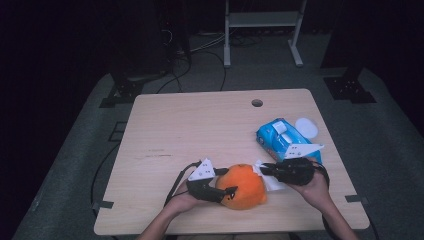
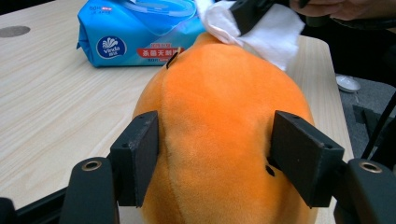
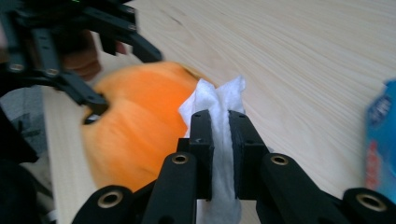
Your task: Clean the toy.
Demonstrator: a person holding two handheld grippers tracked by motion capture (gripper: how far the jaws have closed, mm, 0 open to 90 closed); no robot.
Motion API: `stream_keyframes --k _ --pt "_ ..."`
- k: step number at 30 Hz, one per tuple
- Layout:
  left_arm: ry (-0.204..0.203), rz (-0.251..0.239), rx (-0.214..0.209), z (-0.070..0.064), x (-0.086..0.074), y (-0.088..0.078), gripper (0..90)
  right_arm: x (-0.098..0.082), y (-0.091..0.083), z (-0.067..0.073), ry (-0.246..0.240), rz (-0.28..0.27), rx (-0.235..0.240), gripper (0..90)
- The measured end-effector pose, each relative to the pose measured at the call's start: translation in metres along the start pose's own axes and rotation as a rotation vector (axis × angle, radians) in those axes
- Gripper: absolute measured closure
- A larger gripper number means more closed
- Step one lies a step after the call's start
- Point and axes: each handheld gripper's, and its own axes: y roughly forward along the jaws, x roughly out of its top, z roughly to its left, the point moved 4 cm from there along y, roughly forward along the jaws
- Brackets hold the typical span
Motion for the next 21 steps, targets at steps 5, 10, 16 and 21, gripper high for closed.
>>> stream_keyframes --k 5,10,16,21 --pt "-0.003 -0.001 0.006 0.0 0.0 0.0 32.9 0.001 0.005 0.006 -0.019 0.016 0.027 80.0" --pt "-0.004 0.003 0.009 -0.001 0.001 0.001 32.7 -0.004 0.002 -0.004 0.013 0.024 0.003 80.0" --pt "0.05 0.007 0.012 -0.012 0.007 0.006 32.5 0.015 0.012 0.021 -0.066 0.0 0.034 79.9" --pt "0.04 -0.019 -0.008 -0.009 0.009 0.001 24.8 0.01 0.015 0.019 -0.07 0.03 0.027 80.1"
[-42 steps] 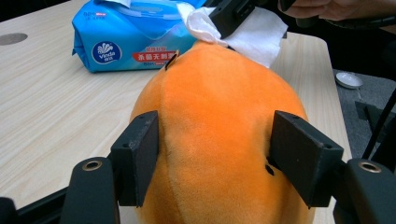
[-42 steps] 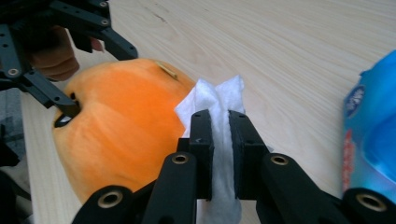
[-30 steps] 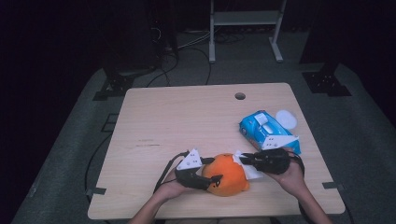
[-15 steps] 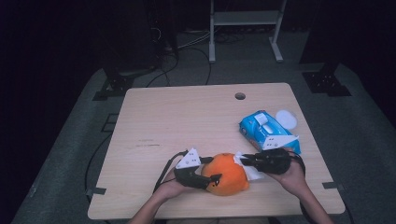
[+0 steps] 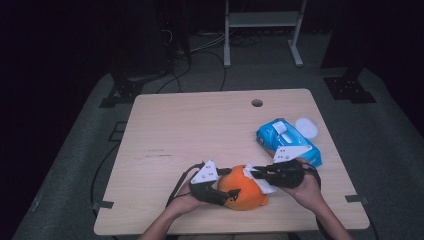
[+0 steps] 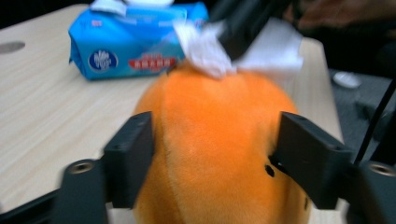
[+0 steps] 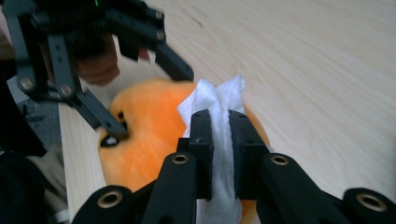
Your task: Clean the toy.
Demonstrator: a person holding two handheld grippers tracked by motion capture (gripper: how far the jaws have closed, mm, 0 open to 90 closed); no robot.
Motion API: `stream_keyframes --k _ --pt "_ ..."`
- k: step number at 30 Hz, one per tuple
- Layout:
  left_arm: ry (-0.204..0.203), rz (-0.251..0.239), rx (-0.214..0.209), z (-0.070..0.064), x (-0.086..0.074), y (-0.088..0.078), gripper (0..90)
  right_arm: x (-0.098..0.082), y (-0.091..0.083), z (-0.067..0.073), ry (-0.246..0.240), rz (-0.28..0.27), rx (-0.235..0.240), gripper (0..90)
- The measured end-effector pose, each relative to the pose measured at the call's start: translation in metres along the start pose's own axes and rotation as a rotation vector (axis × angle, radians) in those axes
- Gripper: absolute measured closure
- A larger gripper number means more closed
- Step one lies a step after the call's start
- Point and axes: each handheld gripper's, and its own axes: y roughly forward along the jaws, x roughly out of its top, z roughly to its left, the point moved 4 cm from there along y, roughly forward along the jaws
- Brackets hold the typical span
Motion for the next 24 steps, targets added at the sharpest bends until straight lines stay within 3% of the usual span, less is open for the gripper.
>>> stream_keyframes --k 1,3,5,6,7,8,12,14,16,18,21,24 --pt "-0.023 -0.019 -0.007 0.003 0.002 -0.002 24.8 0.0 0.0 0.0 0.0 0.0 0.0 80.1" --pt "-0.077 -0.018 0.016 0.011 0.002 -0.003 16.3 -0.003 -0.002 -0.001 0.001 0.012 -0.009 80.1" --pt "-0.128 -0.005 -0.005 0.014 -0.002 0.0 13.3 -0.004 -0.004 -0.002 0.009 0.004 0.008 80.1" --pt "-0.136 0.003 -0.028 0.013 -0.004 0.001 14.5 -0.004 -0.004 -0.001 0.007 0.002 0.013 80.2" --pt "-0.123 0.011 -0.042 0.01 -0.005 0.003 19.5 -0.003 -0.004 0.0 0.002 0.001 0.014 80.2" --pt "-0.094 0.024 -0.027 0.007 -0.004 0.006 21.9 0.0 -0.003 0.003 -0.005 -0.002 0.018 80.2" --pt "-0.005 0.031 -0.018 -0.005 0.001 0.01 25.7 0.013 0.005 0.022 -0.055 -0.009 0.028 80.1" --pt "0.019 0.039 -0.01 -0.008 0.001 0.009 26.6 0.018 0.009 0.03 -0.09 -0.001 0.025 80.1" --pt "0.019 0.034 -0.014 -0.008 0.0 0.008 27.8 0.018 0.008 0.03 -0.1 0.008 0.016 80.2" --pt "0.014 0.032 -0.016 -0.007 0.0 0.007 28.1 0.015 0.004 0.021 -0.08 0.003 -0.001 80.1" --pt "-0.006 0.031 -0.024 -0.004 0.0 0.007 27.4 0.004 -0.005 0.0 -0.008 -0.005 -0.028 80.1" --pt "-0.057 0.024 -0.048 0.003 0.003 0.005 19.3 -0.005 -0.009 -0.01 0.041 0.005 -0.011 80.2"
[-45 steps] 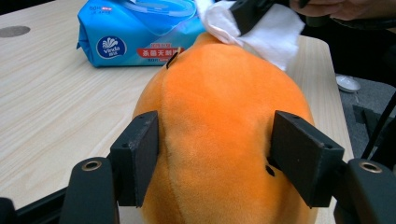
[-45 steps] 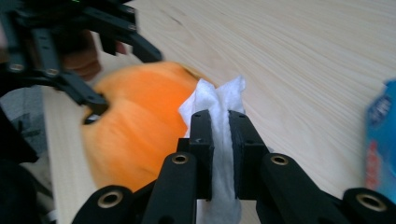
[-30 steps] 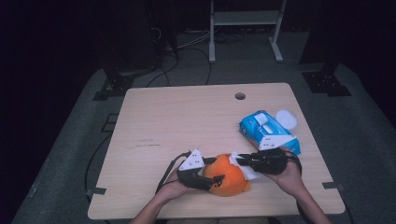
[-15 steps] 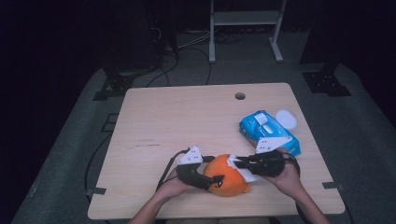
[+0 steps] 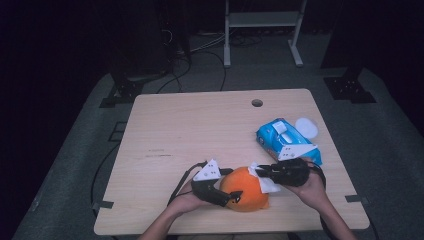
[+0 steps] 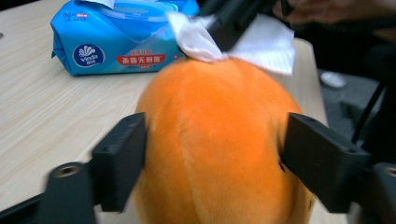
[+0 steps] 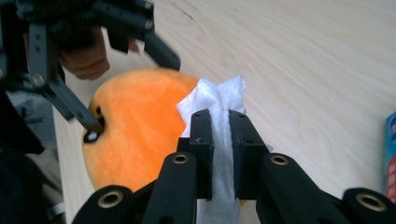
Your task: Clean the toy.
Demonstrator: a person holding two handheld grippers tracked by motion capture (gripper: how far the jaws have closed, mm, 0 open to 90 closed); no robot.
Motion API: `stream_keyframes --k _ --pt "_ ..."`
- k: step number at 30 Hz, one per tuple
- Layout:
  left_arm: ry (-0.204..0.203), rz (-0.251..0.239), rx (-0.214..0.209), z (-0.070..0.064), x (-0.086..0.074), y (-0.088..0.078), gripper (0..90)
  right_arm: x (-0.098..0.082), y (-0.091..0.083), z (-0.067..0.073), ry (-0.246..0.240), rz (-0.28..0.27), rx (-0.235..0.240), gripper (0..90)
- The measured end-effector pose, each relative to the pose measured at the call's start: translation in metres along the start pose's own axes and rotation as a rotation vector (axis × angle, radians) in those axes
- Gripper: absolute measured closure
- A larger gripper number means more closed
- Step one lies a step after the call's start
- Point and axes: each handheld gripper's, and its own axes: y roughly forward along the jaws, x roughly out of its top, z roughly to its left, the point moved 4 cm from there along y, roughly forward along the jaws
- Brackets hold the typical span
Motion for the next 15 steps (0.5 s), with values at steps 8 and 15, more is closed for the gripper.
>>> stream_keyframes --k 8,15 --pt "-0.126 0.077 -0.049 0.006 -0.009 0.007 13.6 0.005 0.002 0.015 -0.054 0.014 0.024 80.3" --pt "0.123 0.001 0.087 0.001 0.008 -0.004 41.8 0.016 -0.004 0.016 -0.058 -0.033 -0.024 80.5"
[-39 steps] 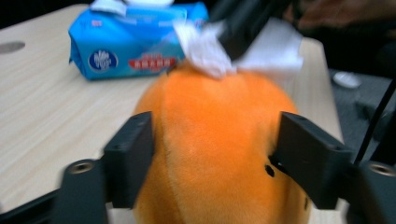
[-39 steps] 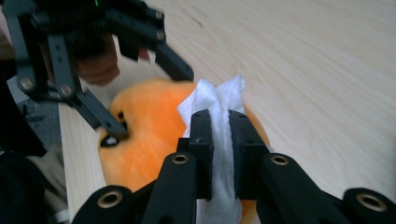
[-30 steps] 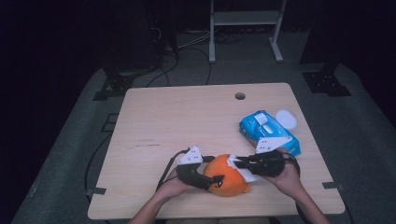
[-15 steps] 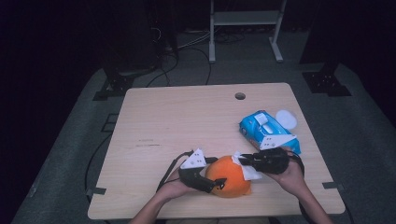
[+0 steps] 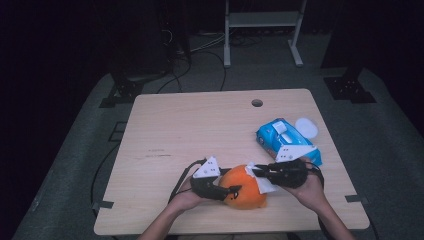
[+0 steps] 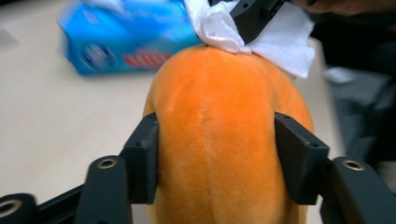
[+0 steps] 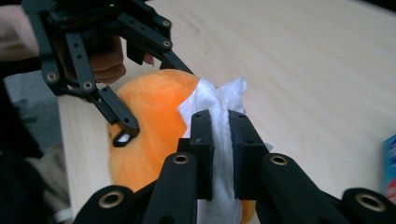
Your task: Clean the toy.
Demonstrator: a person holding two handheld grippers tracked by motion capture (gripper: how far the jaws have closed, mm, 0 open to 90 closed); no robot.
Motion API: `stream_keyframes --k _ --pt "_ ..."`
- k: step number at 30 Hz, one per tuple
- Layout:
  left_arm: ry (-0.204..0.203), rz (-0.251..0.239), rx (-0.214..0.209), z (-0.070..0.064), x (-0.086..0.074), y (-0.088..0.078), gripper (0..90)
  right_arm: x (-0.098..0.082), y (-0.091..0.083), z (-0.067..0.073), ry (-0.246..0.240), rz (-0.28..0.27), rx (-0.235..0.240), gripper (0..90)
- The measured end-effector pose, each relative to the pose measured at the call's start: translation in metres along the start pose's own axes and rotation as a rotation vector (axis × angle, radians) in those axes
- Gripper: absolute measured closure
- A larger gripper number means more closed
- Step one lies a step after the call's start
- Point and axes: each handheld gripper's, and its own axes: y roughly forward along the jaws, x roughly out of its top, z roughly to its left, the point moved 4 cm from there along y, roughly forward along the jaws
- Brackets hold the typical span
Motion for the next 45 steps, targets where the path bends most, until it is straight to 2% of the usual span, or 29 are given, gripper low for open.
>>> stream_keyframes --k 1,2,3,6,7,9,11,12,13,16,18,20,21,23,24,26,27,28,30,32,34,37,39,41,45 --pt "0.065 -0.004 0.045 0.0 0.003 -0.001 42.6 0.004 -0.002 0.0 -0.008 -0.015 -0.015 80.4" --pt "0.113 -0.001 0.074 0.0 0.005 -0.002 42.7 0.008 -0.004 0.001 -0.007 -0.033 -0.021 80.4" --pt "0.131 0.003 0.076 -0.001 0.005 -0.001 42.4 0.01 -0.004 0.001 -0.006 -0.047 -0.023 80.4" --pt "0.11 -0.004 0.049 -0.001 -0.002 0.002 37.5 0.008 0.004 -0.002 0.001 -0.035 -0.022 80.3" --pt "0.081 -0.007 0.04 0.001 -0.003 0.002 32.9 0.005 0.007 -0.003 0.013 -0.027 -0.016 80.4" --pt "-0.006 -0.015 0.035 0.008 -0.004 0.0 20.4 -0.001 0.009 -0.006 0.024 -0.016 -0.008 80.4" --pt "-0.076 -0.004 0.023 0.013 -0.007 -0.001 14.7 -0.004 0.007 -0.007 0.028 -0.004 -0.018 80.4" --pt "-0.092 -0.009 0.013 0.014 -0.009 0.0 15.6 -0.005 0.006 -0.007 0.033 -0.006 -0.015 80.4" --pt "-0.083 -0.013 0.01 0.013 -0.011 0.0 24.9 -0.005 0.005 -0.005 0.029 -0.005 -0.021 80.4" --pt "-0.017 -0.009 0.029 0.006 -0.008 0.003 29.4 0.001 0.006 0.003 0.007 -0.016 -0.014 80.4" --pt "0.035 -0.007 0.033 -0.001 -0.005 0.005 30.3 0.01 0.01 0.016 -0.036 -0.033 0.011 80.4" --pt "0.064 0.002 0.037 -0.006 -0.003 0.007 30.3 0.016 0.016 0.028 -0.087 -0.025 0.008 80.4" --pt "0.068 0.004 0.038 -0.006 -0.003 0.006 30.2 0.018 0.018 0.031 -0.11 -0.017 -0.005 80.4" --pt "0.038 -0.01 0.026 -0.003 -0.004 0.004 29.5 0.018 0.016 0.029 -0.114 -0.014 -0.017 80.4" --pt "0.014 -0.01 0.026 -0.001 -0.006 0.004 27.2 0.017 0.014 0.024 -0.104 -0.016 -0.024 80.4" --pt "-0.062 -0.028 0.012 0.002 -0.007 0.006 19.3 0.011 0.009 0.012 -0.071 -0.013 -0.049 80.4" --pt "-0.074 -0.033 0.011 0.003 -0.007 0.007 20.1 0.004 0.007 0.002 -0.029 -0.019 -0.061 80.4" --pt "-0.077 -0.039 0.014 0.002 -0.006 0.009 20.1 0.004 0.007 0.002 -0.029 -0.019 -0.061 80.4" --pt "-0.047 -0.04 0.029 -0.001 -0.004 0.01 24.5 0.003 0.006 0.001 -0.02 -0.023 -0.061 80.4" --pt "-0.028 -0.043 0.038 -0.003 -0.003 0.01 28.4 0.008 0.007 0.009 -0.061 -0.021 -0.064 80.5" --pt "0.01 -0.039 0.046 -0.007 -0.001 0.011 31.2 0.013 0.012 0.021 -0.078 -0.03 -0.012 80.4" --pt "0.053 -0.026 0.041 -0.016 0.001 0.014 30.6 0.018 0.024 0.041 -0.143 0.0 0.02 80.4" --pt "0.07 -0.019 0.044 -0.018 0.0 0.014 31.4 0.02 0.027 0.047 -0.189 0.018 0.005 80.4" --pt "0.059 -0.017 0.037 -0.017 -0.001 0.013 31.5 0.02 0.025 0.045 -0.18 0.016 0.0 80.4" --pt "0.036 -0.022 0.032 -0.012 -0.004 0.013 30.5 0.016 0.009 0.019 -0.122 0.0 -0.056 80.4"
